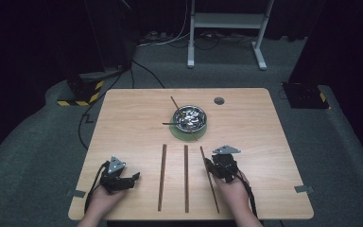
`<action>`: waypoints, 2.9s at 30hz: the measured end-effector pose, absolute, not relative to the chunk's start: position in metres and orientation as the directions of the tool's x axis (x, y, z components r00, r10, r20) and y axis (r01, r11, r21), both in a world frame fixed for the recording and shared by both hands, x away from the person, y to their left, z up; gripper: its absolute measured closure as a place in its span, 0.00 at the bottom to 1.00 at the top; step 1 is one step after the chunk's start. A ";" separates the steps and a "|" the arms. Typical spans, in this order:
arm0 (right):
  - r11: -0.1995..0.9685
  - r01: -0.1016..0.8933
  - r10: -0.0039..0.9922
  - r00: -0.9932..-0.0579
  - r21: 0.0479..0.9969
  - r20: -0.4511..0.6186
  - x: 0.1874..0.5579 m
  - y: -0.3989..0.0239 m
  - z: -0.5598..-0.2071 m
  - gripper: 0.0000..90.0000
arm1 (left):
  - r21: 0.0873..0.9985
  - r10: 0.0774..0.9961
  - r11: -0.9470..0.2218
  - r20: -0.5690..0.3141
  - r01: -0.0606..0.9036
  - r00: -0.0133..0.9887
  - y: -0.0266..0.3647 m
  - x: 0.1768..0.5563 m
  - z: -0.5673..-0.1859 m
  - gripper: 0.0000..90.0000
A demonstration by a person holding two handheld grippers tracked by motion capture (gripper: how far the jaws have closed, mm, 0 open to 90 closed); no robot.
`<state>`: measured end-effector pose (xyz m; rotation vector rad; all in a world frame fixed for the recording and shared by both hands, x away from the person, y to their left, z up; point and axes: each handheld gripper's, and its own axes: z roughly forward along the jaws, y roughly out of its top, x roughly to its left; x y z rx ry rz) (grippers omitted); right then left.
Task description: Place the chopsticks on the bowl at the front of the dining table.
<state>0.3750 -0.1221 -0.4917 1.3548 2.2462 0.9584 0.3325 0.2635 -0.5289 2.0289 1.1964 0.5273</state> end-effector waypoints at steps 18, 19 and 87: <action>0.348 0.649 0.861 -0.506 0.677 0.043 0.342 -0.123 -0.509 0.74 | 0.750 0.882 -0.307 -0.007 0.586 0.472 0.263 0.331 -0.529 0.29; 0.345 0.651 0.862 -0.505 0.677 0.047 0.341 -0.122 -0.509 0.74 | 0.750 0.882 -0.307 -0.006 0.586 0.471 0.263 0.331 -0.529 0.29; 0.284 0.613 0.891 -0.453 0.737 0.033 0.357 -0.144 -0.482 0.94 | 0.753 0.886 -0.299 -0.010 0.586 0.464 0.266 0.321 -0.529 0.33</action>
